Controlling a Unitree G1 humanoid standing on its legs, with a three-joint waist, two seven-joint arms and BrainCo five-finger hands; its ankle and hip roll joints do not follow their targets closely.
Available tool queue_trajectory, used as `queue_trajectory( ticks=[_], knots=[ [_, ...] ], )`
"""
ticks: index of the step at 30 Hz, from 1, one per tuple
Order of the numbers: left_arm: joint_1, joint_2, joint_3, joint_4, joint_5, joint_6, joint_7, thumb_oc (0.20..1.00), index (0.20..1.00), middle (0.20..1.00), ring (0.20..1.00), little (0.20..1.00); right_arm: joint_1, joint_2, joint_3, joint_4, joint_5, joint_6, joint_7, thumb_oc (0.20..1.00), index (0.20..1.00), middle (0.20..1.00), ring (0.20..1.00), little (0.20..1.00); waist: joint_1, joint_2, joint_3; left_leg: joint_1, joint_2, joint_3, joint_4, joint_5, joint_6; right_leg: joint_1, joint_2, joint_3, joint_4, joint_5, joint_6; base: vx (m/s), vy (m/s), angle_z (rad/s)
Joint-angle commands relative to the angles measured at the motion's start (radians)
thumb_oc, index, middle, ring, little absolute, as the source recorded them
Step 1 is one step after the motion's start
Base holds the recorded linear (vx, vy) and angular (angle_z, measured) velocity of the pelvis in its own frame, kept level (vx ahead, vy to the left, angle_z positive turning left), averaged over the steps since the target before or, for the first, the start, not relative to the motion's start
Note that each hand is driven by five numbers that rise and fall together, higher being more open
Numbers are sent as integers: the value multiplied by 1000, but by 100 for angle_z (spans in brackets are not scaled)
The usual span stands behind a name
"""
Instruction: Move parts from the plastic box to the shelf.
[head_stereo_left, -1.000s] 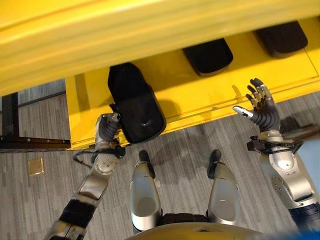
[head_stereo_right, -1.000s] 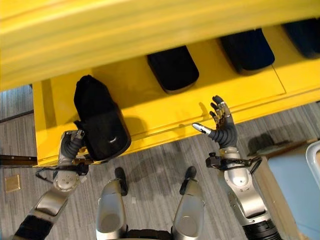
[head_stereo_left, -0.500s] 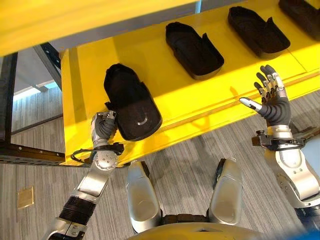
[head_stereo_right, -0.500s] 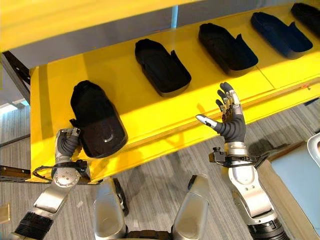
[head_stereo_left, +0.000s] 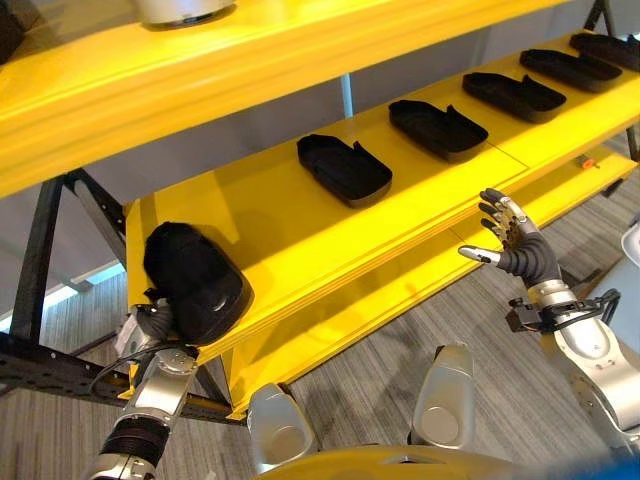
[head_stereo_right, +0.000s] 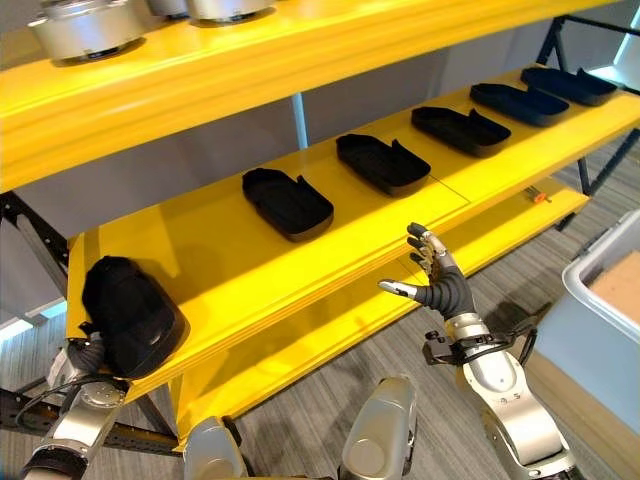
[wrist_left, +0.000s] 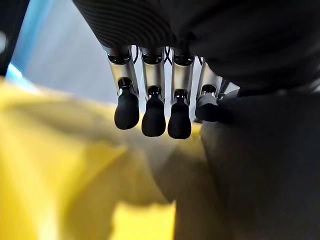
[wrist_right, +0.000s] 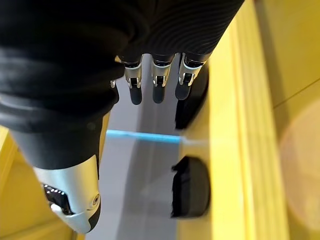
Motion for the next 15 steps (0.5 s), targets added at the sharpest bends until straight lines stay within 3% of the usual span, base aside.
queue_trajectory(
  ticks=[1, 8, 15],
  knots=[
    [-31, 65, 39, 8, 124, 19, 26, 200, 200, 200, 200, 200, -7, -23, -95, -61, -7, -13, 87, 1000, 1000, 1000, 1000, 1000, 10, 7, -10, -27, 14, 52, -93, 193, 76, -34, 9, -89, -63, 80, -78, 78, 208, -10],
    [-90, 83, -6, 114, 230, 71, -15, 200, 200, 200, 200, 200, 25, -82, -195, -72, -23, 3, 236, 1000, 1000, 1000, 1000, 1000, -50, 29, -27, -29, -10, 83, -102, 188, 76, -77, 9, -47, -71, 86, -80, 75, 181, -14],
    [-156, 64, -44, 205, 324, 70, -33, 200, 200, 200, 200, 200, 53, -92, -267, -84, -61, 14, 305, 1000, 1000, 1000, 1000, 1000, -86, 45, -26, -41, -34, 107, -119, 171, 78, -110, 11, -19, -101, 121, -58, 55, 136, -7]
  ],
)
